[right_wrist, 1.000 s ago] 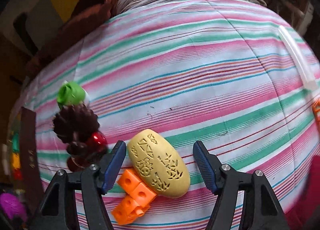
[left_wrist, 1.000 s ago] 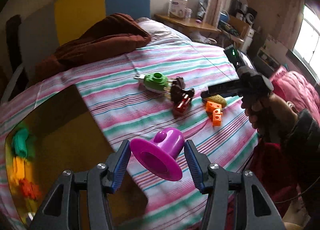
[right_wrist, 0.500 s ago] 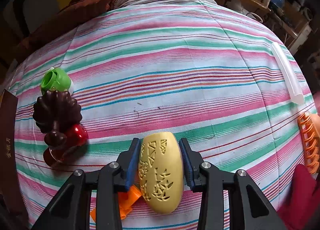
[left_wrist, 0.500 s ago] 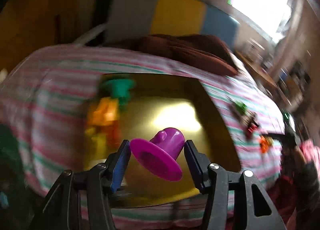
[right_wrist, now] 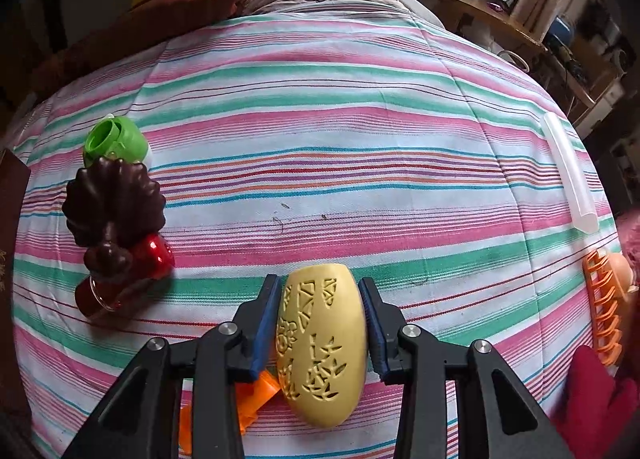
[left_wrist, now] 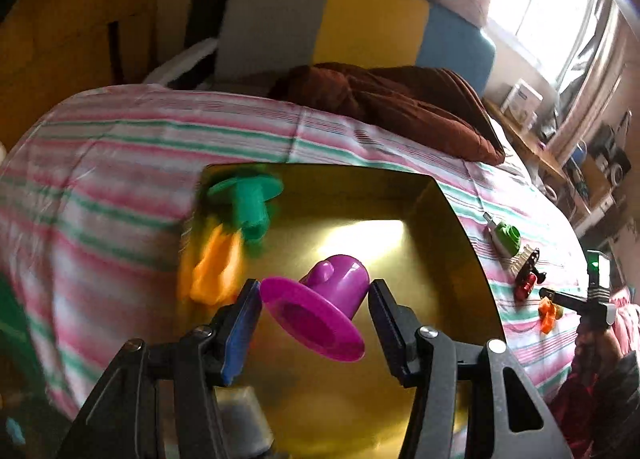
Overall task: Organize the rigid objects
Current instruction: 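Carry the magenta cup over the gold tray with the left tool, then lower the magenta cup into the gold tray and open the left tool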
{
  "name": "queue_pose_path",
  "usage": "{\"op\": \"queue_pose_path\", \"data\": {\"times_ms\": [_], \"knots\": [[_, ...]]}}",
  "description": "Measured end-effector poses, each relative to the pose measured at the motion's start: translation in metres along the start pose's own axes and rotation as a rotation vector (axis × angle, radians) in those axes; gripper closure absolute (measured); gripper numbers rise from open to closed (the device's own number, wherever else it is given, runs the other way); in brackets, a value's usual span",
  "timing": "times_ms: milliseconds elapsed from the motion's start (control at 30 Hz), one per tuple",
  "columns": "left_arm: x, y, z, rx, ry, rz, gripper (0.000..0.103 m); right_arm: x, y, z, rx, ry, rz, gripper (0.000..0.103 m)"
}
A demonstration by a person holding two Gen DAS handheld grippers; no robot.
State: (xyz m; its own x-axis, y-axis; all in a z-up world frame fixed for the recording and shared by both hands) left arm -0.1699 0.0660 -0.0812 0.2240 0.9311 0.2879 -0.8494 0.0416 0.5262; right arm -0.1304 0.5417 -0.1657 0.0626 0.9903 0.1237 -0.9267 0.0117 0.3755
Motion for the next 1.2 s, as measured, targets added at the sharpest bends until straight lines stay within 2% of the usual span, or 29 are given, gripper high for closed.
{"op": "queue_pose_path", "data": {"times_ms": [133, 200, 300, 433, 567, 700, 867, 1033, 1200], "knots": [[0.009, 0.020, -0.044, -0.067, 0.014, -0.041, 0.047, -0.001, 0.003, -0.002, 0.002, -0.002, 0.005, 0.063], [0.008, 0.030, -0.065, -0.084, 0.062, -0.058, 0.047, -0.001, 0.003, -0.002, 0.002, -0.003, 0.009, 0.063], [0.004, 0.045, -0.086, -0.086, 0.090, -0.051, 0.047, -0.001, 0.004, -0.004, 0.004, -0.005, 0.016, 0.063], [-0.001, 0.059, -0.105, -0.090, 0.132, -0.069, 0.047, -0.003, 0.004, -0.003, 0.005, -0.008, 0.022, 0.063], [-0.007, 0.058, -0.112, -0.116, 0.158, -0.075, 0.046, -0.004, 0.004, -0.002, 0.007, -0.009, 0.025, 0.063], [-0.011, 0.056, -0.095, -0.085, 0.131, -0.039, 0.040, -0.006, 0.004, -0.001, 0.011, -0.017, 0.036, 0.063], [-0.008, 0.044, -0.035, 0.032, 0.130, -0.038, 0.040, -0.006, 0.004, -0.002, 0.012, -0.020, 0.041, 0.063], [0.006, 0.002, 0.027, 0.156, 0.186, -0.102, 0.040, -0.009, 0.003, 0.000, 0.016, -0.036, 0.049, 0.063], [0.015, -0.036, 0.064, 0.241, 0.233, -0.111, 0.040, -0.011, 0.003, 0.002, 0.019, -0.042, 0.045, 0.063]]}}
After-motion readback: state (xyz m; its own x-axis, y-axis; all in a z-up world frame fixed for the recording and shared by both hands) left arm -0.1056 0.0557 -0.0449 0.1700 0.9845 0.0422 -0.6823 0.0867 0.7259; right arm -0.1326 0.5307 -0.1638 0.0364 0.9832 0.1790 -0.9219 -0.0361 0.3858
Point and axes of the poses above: each gripper's, at about its wrist camera, not at the fingertips, and z roughly against the way its jaws point, x to its right, y to its top, the point moved 5 cm from there along -z, roughly the way its jaws point, and after that the axes turned 7 degrees about z, right-handed, at the moved point
